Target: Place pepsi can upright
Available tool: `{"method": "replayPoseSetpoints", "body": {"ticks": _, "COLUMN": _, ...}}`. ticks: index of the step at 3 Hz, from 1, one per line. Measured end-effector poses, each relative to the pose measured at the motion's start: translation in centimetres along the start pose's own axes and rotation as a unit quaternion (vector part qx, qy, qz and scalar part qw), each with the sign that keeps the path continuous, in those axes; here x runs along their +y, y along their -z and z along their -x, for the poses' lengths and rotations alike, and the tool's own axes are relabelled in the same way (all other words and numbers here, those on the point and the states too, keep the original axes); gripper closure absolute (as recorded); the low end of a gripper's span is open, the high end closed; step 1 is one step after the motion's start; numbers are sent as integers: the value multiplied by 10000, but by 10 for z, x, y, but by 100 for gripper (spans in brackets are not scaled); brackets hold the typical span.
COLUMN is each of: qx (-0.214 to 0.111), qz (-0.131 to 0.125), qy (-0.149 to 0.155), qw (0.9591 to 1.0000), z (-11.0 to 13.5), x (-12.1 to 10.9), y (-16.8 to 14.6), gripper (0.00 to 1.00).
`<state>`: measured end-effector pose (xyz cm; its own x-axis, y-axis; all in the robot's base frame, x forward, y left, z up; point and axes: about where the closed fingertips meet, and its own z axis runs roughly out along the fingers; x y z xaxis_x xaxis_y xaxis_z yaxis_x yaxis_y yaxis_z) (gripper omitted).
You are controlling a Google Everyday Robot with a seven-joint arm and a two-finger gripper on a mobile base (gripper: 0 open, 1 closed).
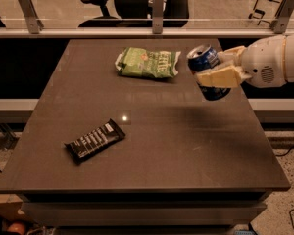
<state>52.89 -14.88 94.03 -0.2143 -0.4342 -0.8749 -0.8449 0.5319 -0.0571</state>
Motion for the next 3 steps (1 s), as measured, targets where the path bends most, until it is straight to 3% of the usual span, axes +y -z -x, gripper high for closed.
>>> {"method": "replayPoseSetpoints", "body": {"ticks": 3, "qx": -1057, "qz": 544, "qy": 37, "qw": 9929, "z": -6, "x": 21, "y": -14, "gripper": 100}}
